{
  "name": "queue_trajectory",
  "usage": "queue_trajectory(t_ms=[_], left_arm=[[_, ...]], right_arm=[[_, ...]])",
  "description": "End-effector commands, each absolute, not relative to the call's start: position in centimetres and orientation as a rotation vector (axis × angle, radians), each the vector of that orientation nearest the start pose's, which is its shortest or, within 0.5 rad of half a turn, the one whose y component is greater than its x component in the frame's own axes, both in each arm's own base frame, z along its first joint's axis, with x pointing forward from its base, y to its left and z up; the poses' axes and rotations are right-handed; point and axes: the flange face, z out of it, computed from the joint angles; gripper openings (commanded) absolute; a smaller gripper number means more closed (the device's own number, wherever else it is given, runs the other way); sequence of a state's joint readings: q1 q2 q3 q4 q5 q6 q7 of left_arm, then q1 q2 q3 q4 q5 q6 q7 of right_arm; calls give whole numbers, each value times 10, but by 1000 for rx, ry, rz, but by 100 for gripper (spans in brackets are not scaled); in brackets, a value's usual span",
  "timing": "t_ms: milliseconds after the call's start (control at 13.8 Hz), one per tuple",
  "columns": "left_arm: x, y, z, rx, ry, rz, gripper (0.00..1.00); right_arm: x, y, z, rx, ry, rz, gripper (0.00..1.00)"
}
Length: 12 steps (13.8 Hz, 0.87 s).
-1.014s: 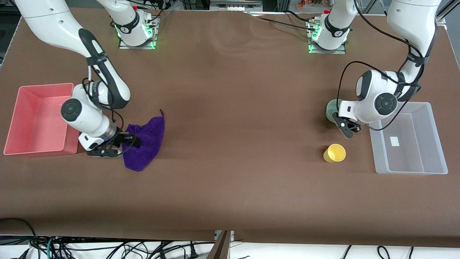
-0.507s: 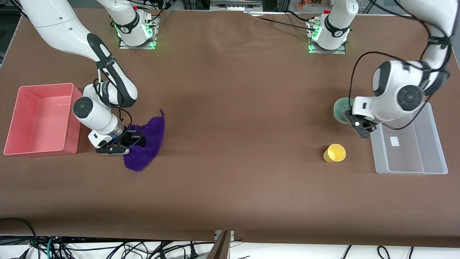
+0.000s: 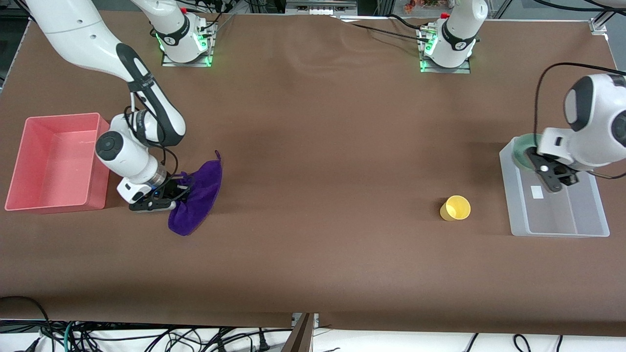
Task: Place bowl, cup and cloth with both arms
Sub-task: 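Place the bowl in the clear bin while the right gripper drops the cloth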
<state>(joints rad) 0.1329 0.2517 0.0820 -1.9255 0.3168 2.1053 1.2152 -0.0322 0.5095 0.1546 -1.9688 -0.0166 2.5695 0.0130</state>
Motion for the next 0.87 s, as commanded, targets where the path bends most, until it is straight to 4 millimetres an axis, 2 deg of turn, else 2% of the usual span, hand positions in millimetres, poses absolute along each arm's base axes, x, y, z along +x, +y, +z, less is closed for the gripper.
queue_trajectory(t_ms=[0, 145, 290, 362, 435, 507, 580, 652, 797], left_arm=[[594, 205, 317, -2354, 1715, 339, 0], [594, 220, 277, -2356, 1715, 305, 0], [589, 224, 240, -2440, 1697, 298, 0], [587, 223, 228, -2475, 1686, 285, 0], [586, 222, 222, -2489, 1682, 282, 14], [585, 222, 220, -2514, 1667, 269, 59], [586, 221, 224, -2526, 1656, 250, 100], [589, 221, 237, -2524, 1647, 235, 100], [589, 217, 286, -2656, 1540, 133, 100]], right_arm=[[654, 43, 310, -3078, -243, 4, 0], [662, -5, 365, -3080, -358, 139, 0], [660, -62, 423, -3058, -473, 283, 0], [654, -88, 446, -3039, -540, 353, 0], [646, -119, 462, -3032, -568, 398, 0], [636, -152, 468, -3023, -598, 434, 0], [626, -185, 472, -3016, -647, 440, 0], [618, -216, 466, -3010, -690, 447, 0], [604, -253, 436, -3000, -681, 461, 0]])
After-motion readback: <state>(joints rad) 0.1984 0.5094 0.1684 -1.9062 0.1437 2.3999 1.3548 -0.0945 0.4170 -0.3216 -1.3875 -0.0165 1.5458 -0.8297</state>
